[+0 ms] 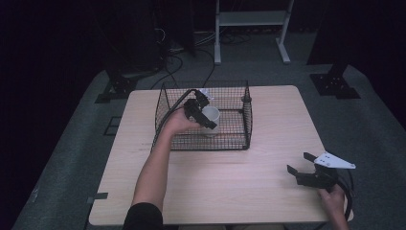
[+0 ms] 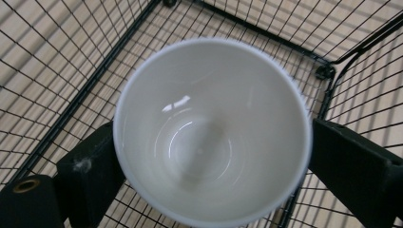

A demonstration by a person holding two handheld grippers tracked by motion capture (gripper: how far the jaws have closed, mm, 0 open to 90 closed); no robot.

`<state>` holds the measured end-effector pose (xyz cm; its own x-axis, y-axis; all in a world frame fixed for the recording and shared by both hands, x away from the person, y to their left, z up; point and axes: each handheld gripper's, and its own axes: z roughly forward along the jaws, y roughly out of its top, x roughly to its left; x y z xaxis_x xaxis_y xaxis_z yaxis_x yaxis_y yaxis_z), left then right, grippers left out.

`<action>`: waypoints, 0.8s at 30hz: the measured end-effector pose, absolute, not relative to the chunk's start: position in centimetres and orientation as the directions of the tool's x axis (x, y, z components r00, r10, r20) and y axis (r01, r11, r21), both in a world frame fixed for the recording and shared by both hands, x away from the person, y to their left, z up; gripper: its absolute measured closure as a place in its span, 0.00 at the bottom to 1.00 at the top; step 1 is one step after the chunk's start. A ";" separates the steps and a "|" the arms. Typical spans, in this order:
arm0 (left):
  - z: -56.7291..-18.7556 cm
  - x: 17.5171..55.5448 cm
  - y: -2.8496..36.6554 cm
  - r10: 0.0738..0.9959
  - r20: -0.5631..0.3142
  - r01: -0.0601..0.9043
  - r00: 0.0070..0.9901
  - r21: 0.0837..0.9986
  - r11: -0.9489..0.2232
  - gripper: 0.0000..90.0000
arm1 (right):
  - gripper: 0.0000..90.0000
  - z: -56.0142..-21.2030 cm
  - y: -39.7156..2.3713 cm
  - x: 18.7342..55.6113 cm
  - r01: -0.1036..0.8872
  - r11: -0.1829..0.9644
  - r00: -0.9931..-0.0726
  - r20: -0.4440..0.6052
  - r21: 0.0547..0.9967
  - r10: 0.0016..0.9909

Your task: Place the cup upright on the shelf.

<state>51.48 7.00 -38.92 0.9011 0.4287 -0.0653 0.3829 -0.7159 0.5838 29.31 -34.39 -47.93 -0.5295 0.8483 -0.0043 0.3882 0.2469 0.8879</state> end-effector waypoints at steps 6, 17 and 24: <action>-38.0 51.0 7.5 0.440 -0.048 0.379 0.897 0.600 -0.705 0.09 | 0.15 -47.9 -34.4 29.3 0.388 0.245 -0.530 -0.002 0.888 0.848; -36.2 50.3 8.3 0.472 0.003 0.361 0.881 0.641 -0.678 0.08 | 0.15 -47.9 -34.4 29.3 0.388 0.245 -0.533 -0.001 0.889 0.846; -35.0 49.2 9.3 0.486 0.025 0.338 0.873 0.688 -0.643 0.08 | 0.15 -47.9 -34.4 29.3 0.388 0.245 -0.533 0.000 0.888 0.846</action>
<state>49.21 9.29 -35.00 0.8735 0.4862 0.0252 0.3378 -0.6425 0.6878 29.29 -34.41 -47.93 -0.5328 0.8462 -0.0004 0.3885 0.2450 0.8883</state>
